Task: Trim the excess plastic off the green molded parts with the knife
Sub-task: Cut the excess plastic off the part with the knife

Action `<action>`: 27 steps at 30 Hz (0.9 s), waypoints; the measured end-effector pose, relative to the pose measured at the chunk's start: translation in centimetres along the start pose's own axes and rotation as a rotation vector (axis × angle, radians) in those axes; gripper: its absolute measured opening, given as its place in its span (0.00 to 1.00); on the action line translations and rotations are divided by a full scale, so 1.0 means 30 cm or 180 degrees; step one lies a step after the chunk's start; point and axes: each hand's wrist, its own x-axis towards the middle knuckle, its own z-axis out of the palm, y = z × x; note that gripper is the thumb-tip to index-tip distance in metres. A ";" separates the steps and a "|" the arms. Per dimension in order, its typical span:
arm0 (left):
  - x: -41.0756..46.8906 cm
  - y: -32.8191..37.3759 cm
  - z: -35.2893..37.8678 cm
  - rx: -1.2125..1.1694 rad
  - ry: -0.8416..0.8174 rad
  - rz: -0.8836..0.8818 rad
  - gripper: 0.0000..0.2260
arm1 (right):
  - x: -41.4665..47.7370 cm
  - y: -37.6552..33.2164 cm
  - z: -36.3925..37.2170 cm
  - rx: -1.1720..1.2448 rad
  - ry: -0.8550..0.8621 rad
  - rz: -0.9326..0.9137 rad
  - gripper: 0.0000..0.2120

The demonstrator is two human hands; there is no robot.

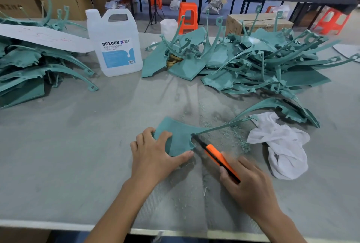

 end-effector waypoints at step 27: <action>-0.033 0.119 -0.043 0.0425 -0.0474 0.0409 0.53 | 0.026 -0.023 -0.040 0.0346 -0.0421 0.0343 0.14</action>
